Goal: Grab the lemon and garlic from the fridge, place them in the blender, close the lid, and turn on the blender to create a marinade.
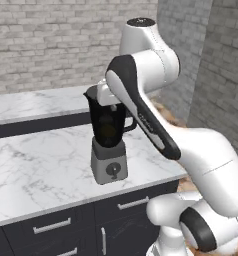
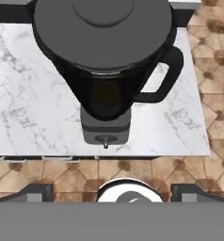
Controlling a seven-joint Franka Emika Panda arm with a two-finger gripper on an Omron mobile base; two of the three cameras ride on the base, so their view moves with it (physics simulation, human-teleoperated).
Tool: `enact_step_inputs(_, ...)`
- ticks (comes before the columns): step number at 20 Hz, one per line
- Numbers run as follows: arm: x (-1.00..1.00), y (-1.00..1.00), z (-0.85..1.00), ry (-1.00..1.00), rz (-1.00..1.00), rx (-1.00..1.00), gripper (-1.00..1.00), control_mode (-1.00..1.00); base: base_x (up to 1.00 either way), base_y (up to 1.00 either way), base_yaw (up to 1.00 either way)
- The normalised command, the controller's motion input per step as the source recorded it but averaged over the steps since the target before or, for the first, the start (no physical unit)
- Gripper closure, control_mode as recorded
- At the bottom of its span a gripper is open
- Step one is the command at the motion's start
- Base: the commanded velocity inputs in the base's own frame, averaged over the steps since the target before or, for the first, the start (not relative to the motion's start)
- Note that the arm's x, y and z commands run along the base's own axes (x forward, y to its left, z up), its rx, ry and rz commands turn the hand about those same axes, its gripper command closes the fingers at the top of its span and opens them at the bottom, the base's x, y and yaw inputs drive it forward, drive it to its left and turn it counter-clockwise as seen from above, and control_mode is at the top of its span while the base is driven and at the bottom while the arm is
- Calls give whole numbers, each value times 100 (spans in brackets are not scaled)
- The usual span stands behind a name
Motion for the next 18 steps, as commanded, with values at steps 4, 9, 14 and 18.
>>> enact_step_inputs(4, -86, -31, -48, -6, 0, 3, -100, -100, 0, 0, 0)
enact_step_inputs(9, -60, -10, -58, -1, 0, 4, -100, -100, 0, 0, 0)
enact_step_inputs(14, -13, 0, -49, 0, 0, 3, -100, -100, 0, 0, 0)
enact_step_inputs(18, 0, 0, -35, 0, 0, 0, -100, -100, 0, 0, 0)
